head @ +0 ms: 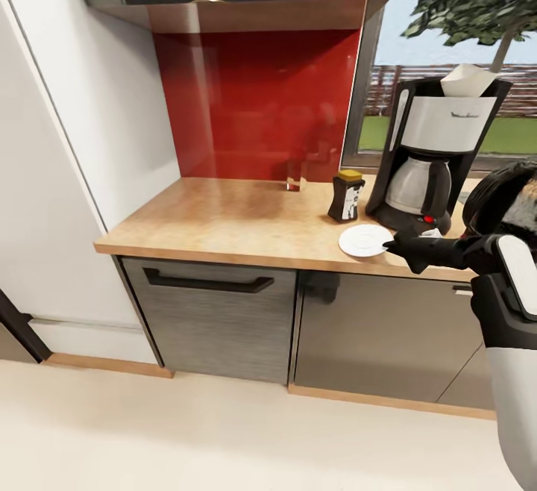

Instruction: Set up a coffee station on the kitchen countertop: keep the coffee maker on the countertop, move the bottle of coffee from the kitchen shelf to the counter next to the coffee maker, place a paper coffee filter on top of the coffee maker, put the saucer next to the coffee maker with the coffee cup on the saucer, and place the electric kettle next to the coffee maker.

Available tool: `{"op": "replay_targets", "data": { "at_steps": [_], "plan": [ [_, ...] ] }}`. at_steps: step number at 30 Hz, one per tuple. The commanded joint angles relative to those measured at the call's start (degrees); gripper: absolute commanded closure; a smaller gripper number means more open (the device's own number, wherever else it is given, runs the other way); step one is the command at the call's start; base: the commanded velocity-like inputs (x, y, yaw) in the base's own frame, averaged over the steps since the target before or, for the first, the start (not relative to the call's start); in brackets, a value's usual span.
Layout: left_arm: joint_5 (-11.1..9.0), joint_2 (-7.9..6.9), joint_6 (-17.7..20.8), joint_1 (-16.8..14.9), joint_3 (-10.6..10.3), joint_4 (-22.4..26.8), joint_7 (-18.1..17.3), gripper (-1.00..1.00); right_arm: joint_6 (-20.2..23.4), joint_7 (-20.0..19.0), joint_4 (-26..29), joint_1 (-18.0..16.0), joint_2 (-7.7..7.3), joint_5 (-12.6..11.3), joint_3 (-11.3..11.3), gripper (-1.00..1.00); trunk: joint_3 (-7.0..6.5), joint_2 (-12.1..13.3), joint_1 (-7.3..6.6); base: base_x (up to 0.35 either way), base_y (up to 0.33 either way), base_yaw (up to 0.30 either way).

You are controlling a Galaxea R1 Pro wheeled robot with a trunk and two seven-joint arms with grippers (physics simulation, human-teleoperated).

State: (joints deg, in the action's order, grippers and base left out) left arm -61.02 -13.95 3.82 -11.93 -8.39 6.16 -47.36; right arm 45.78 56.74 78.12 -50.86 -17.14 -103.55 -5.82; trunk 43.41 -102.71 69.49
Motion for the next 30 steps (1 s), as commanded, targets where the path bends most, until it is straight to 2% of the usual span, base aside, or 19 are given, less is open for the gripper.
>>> {"op": "replay_targets", "data": {
  "at_steps": [1, 18, 30],
  "plan": [
    [-0.6, -0.03, 0.4, -0.03, -0.39, -0.01, -0.19, -1.0, 0.53, 0.48, 0.02, -0.03, 0.0, -0.25, -0.06, 1.0, 0.06, -0.02, 0.0, 0.025, -0.016, 0.0],
    [-0.61, -0.03, 0.4, -0.02, -0.42, -0.01, -0.19, -1.0, 0.52, 0.48, 0.02, -0.03, 0.0, -0.25, -0.07, 1.0, 0.1, -0.02, 0.0, 0.041, -0.037, 0.0],
    [-0.6, -0.03, 0.4, -0.03, -0.4, -0.01, -0.19, -1.0, 0.51, 0.44, 0.02, -0.03, 0.0, -0.25, -0.07, 1.0, 0.59, -0.02, 0.0, 0.003, -0.004, 0.0]
  ]
}}
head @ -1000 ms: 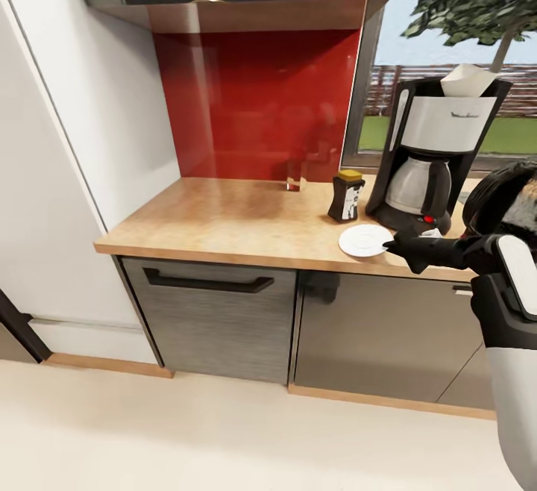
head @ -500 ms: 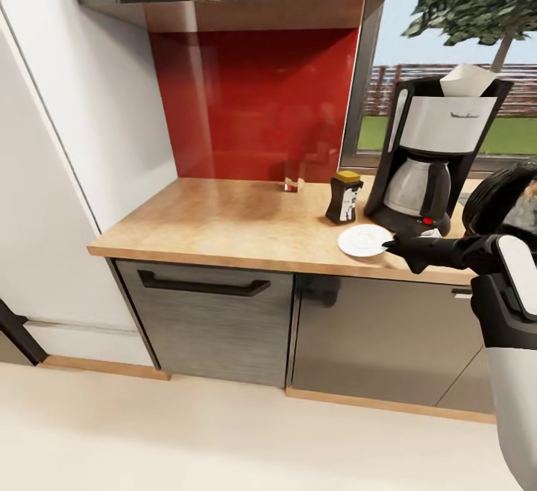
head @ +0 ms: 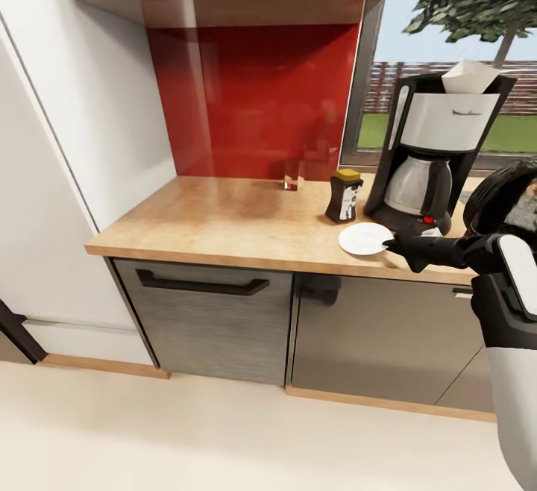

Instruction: Set up a coffee station on the kitchen countertop: keep the coffee maker on the countertop, move the bottle of coffee from the kitchen shelf to the counter next to the coffee maker, place a paper coffee filter on top of the coffee maker, put the saucer next to the coffee maker with the coffee cup on the saucer, and place the electric kettle next to the coffee maker.

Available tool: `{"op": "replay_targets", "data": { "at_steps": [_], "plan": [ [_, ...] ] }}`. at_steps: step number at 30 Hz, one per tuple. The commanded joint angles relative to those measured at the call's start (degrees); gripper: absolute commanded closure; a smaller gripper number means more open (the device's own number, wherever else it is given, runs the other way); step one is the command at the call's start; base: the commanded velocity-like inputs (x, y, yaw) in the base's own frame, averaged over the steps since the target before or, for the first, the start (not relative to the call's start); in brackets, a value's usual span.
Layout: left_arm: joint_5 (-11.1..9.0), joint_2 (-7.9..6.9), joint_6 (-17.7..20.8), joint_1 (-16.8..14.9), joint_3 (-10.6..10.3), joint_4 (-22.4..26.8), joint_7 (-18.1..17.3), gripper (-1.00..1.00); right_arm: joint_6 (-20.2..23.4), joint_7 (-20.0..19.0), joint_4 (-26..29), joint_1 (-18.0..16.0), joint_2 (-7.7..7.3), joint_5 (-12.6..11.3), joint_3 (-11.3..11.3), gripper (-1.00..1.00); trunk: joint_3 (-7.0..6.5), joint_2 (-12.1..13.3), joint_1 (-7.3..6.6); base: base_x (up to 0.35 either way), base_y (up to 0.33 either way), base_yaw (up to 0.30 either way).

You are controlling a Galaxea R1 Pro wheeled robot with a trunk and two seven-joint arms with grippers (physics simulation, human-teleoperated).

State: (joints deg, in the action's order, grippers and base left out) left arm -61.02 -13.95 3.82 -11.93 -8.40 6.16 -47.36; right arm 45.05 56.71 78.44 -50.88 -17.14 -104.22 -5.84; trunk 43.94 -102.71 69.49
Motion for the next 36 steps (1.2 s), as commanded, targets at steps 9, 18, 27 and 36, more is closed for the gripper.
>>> {"op": "replay_targets", "data": {
  "at_steps": [9, 18, 27, 36],
  "plan": [
    [-0.6, 0.1, 0.4, -0.03, -0.35, -0.01, -0.19, -1.0, 1.25, 0.45, -0.31, -0.01, 0.0, 0.42, -0.05, 1.0, 0.31, -0.02, 0.0, 0.0, 0.0, 0.0],
    [-0.65, 0.24, 0.4, -0.04, -0.3, -0.01, -0.19, -1.0, 1.18, 0.48, -0.31, -0.01, 0.0, 0.42, -0.05, 1.0, 0.32, -0.02, 0.0, 0.0, 0.0, 0.0],
    [-0.65, 0.24, 0.4, -0.03, -0.27, -0.01, -0.19, -1.0, 1.18, 0.45, -0.31, 0.0, 0.0, 0.42, -0.05, -1.0, 0.32, -0.02, 0.0, 0.0, 0.0, 0.0],
    [-0.62, 0.26, 0.4, -0.03, -0.3, -0.01, -0.19, -1.0, 1.2, 0.44, -0.31, 0.06, 0.0, 0.42, -0.06, -1.0, 0.32, -0.02, 0.0, -0.077, -0.003, 0.0]
  ]
}}
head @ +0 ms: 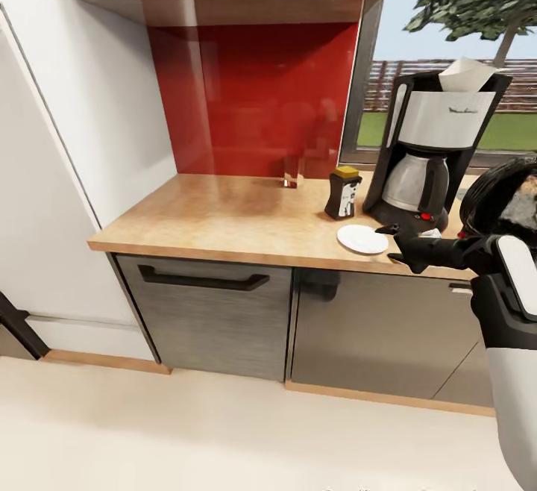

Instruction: Set up a coffee station on the kitchen countertop: keep the coffee maker on the countertop, move the bottle of coffee from the kitchen shelf to the counter next to the coffee maker, place a paper coffee filter on top of the coffee maker, put the saucer next to the coffee maker with the coffee cup on the saucer, and place the electric kettle next to the coffee maker.

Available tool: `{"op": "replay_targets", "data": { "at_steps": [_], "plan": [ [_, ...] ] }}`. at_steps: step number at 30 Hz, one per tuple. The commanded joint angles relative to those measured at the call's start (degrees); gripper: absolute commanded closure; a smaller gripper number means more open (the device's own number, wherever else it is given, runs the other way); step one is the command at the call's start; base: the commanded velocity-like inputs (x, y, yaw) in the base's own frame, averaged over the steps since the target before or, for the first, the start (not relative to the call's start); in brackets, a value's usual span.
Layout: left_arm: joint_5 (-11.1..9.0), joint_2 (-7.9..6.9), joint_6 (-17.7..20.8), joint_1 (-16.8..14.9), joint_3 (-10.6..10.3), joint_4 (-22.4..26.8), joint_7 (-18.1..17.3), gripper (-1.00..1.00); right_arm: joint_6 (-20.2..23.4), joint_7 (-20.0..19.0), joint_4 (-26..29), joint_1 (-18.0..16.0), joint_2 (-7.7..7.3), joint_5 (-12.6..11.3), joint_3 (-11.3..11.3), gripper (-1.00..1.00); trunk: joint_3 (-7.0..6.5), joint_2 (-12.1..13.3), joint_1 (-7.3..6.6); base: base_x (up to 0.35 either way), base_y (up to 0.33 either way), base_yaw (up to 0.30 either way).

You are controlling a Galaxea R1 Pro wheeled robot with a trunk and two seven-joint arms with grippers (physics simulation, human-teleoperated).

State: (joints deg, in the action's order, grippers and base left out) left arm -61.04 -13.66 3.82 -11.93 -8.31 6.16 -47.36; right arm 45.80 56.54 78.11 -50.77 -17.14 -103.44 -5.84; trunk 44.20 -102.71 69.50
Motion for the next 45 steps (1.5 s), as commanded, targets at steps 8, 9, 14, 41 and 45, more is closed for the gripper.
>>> {"op": "replay_targets", "data": {
  "at_steps": [8, 9, 14, 41, 45],
  "plan": [
    [-0.57, 0.03, 0.4, -0.03, -0.47, 0.0, -0.19, -1.0, 0.48, 0.59, 0.02, -0.03, 0.0, -0.39, -0.09, -1.0, 0.06, -0.02, -0.02, -0.216, -0.001, 0.0],
    [-0.59, 0.03, 0.4, -0.03, -0.44, 0.0, -0.19, -1.0, 0.49, 0.59, 0.02, -0.01, 0.0, -0.44, -0.08, -1.0, 0.06, -0.02, -0.02, -0.13, 0.0, 0.0],
    [-0.59, 0.04, 0.4, -0.02, -0.46, 0.0, -0.19, -1.0, 0.63, 0.53, 0.09, 0.27, 0.0, -0.73, -0.16, -1.0, 0.06, -0.02, -0.02, -0.198, 0.0, 0.0],
    [-0.58, 0.3, 0.4, -0.03, -0.38, 0.0, -0.26, -1.0, 9.52, -51.98, 9.62, 40.02, -0.44, 39.76, 0.41, -1.0, 0.06, -0.02, -0.02, -0.049, 0.0, 0.0],
    [-0.58, 0.54, 0.4, -0.02, -0.32, 0.0, -0.27, -1.0, -8.8, -83.64, -0.1, 51.62, -0.16, 75.68, 0.02, -1.0, 0.06, -0.02, -0.02, 0.0, 0.0, 0.0]
  ]
}}
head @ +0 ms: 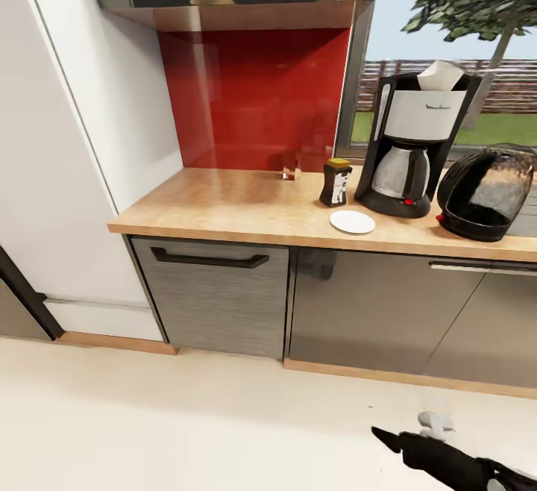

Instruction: Set up a coffee station on the kitchen countertop: keep the coffee maker on the countertop, move the bottle of coffee from the kitchen shelf to the counter next to the coffee maker, place a paper coffee filter on top of the coffee maker, put the saucer next to the coffee maker with the coffee cup on the saucer, and place the electric kettle next to the coffee maker.

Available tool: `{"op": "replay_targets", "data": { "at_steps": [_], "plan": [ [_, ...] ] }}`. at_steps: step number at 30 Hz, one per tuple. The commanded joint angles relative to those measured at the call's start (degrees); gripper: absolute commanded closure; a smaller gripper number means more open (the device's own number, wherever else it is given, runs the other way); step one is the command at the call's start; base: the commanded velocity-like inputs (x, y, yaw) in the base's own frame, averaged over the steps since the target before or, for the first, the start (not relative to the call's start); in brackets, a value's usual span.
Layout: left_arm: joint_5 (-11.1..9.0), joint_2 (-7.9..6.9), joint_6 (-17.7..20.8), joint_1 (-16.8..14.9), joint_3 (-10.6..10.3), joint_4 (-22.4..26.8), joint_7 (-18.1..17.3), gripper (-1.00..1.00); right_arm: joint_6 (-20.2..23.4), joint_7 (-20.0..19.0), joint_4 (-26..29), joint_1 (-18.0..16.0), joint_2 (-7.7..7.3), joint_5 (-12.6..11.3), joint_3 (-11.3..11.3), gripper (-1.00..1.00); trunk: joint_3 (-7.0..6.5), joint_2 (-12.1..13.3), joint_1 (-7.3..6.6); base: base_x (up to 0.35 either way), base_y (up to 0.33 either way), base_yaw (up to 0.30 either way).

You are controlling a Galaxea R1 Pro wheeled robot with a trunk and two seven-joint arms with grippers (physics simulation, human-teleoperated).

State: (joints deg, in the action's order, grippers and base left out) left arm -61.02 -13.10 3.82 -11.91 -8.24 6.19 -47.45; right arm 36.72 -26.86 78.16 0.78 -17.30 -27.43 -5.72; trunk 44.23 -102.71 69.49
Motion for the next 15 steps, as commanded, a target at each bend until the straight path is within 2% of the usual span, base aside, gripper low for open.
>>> {"op": "replay_targets", "data": {
  "at_steps": [1, 2, 5, 6, 7, 8, 13, 15],
  "plan": [
    [-0.62, 0.25, 0.38, -0.04, -0.38, -0.03, -0.18, -1.0, -2.76, -3.43, -5.29, 0.99, 0.0, 3.21, -0.2, -1.0, 0.03, -0.02, 0.0, 0.0, 0.0, 0.0],
    [-0.61, 0.54, 0.36, -0.04, -0.38, -0.03, -0.18, -1.0, -5.84, -5.47, -11.19, 1.59, -0.02, 5.49, -0.3, -1.0, 0.03, -0.02, 0.0, 0.0, 0.0, 0.0],
    [-0.6, 0.87, 0.34, -0.04, -0.42, -0.03, -0.18, -1.0, -11.83, -7.2, -20.69, 2.1, -0.09, 7.52, -0.41, -1.0, 0.03, -0.02, 0.0, 0.0, 0.0, 0.0],
    [-0.6, 1.16, 0.32, -0.04, -0.41, -0.03, -0.23, -1.0, -19.66, -8.06, -30.0, 2.32, -0.09, 8.63, -0.31, -1.0, 0.03, -0.02, 0.0, 0.0, 0.0, 0.0],
    [-0.6, 1.25, 0.32, -0.04, -0.4, -0.03, -0.24, -1.0, -22.36, -8.2, -32.85, 2.37, -0.06, 8.94, -0.23, -1.0, 0.03, -0.02, 0.0, 0.0, 0.0, 0.0],
    [-0.63, 1.47, 0.32, -0.04, -0.39, -0.03, -0.25, -1.0, -27.54, -8.33, -38.15, 2.44, 0.05, 9.77, -0.03, -1.0, 0.03, -0.02, 0.0, 0.0, 0.0, 0.0],
    [-0.6, 2.18, 0.31, -0.04, -0.39, -0.03, -0.27, -1.0, -39.5, -8.11, -48.75, 2.46, 0.27, 13.2, 0.48, -1.0, 0.03, -0.02, 0.0, 0.0, 0.0, 0.0],
    [-0.61, 2.23, 0.31, -0.06, -0.38, -0.03, -0.27, -1.0, -40.24, -8.05, -49.61, 2.48, 0.39, 13.26, 0.54, -1.0, 0.03, -0.02, 0.0, 0.0, 0.0, 0.0]
  ]
}}
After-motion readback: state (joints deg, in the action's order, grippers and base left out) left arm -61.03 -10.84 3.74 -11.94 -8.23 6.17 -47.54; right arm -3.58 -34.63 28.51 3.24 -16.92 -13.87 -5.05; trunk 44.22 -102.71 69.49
